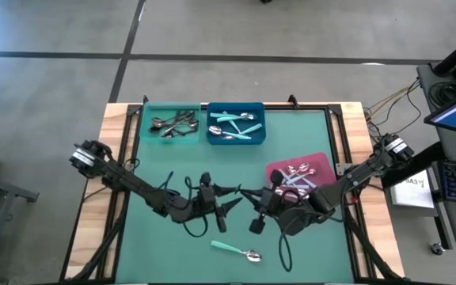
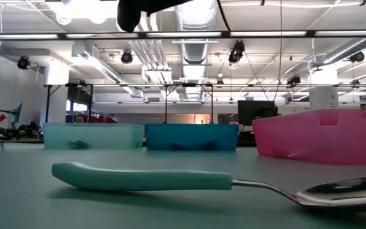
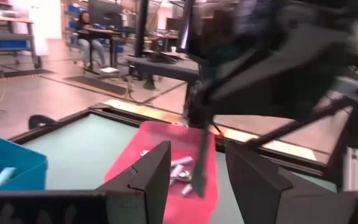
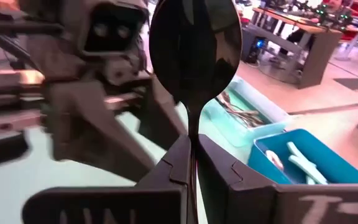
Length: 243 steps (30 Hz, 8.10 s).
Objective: Sort silverware by color (type)
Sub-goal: Put the black spoon into the green bin, then put the green spoon into the blue bin
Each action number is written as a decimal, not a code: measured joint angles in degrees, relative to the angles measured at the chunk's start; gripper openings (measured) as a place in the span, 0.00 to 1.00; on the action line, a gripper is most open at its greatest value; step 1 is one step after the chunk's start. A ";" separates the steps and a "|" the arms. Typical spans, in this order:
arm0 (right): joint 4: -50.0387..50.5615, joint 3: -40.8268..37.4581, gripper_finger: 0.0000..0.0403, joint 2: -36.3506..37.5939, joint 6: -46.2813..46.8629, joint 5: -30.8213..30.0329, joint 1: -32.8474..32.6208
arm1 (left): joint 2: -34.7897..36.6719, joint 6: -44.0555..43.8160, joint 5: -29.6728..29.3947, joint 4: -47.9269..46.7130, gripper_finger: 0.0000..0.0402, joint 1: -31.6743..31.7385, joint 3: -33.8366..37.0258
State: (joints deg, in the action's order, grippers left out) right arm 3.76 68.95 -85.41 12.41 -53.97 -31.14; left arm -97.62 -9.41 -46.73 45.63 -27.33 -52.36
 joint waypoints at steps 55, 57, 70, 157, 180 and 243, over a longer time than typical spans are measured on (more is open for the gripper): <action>7.11 0.07 0.32 6.37 -1.36 7.72 0.50 | 2.61 4.44 -11.25 -10.09 0.00 1.04 -1.51; 11.95 0.07 0.35 7.47 4.09 7.76 0.40 | 4.57 4.17 -16.23 -17.00 0.00 2.19 -1.51; 24.73 -2.40 0.33 6.09 21.04 9.23 0.40 | 19.47 -25.47 -6.94 -82.75 0.00 31.53 -0.14; 33.30 -2.62 0.31 -2.89 31.57 39.41 0.27 | -21.70 -13.76 38.07 -68.81 0.16 -4.26 -22.22; 17.49 -2.62 0.37 -2.89 31.29 21.87 2.88 | 10.88 -43.18 -10.73 -82.92 0.16 -3.25 -10.33; -2.41 -2.69 0.05 -6.90 -14.84 23.51 43.79 | 10.34 -21.56 -17.26 -29.32 0.60 -1.76 4.11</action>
State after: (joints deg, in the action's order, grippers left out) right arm 1.35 66.26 -92.31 -2.43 -30.46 12.65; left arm -87.29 -30.97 -63.99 16.31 -29.09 -48.25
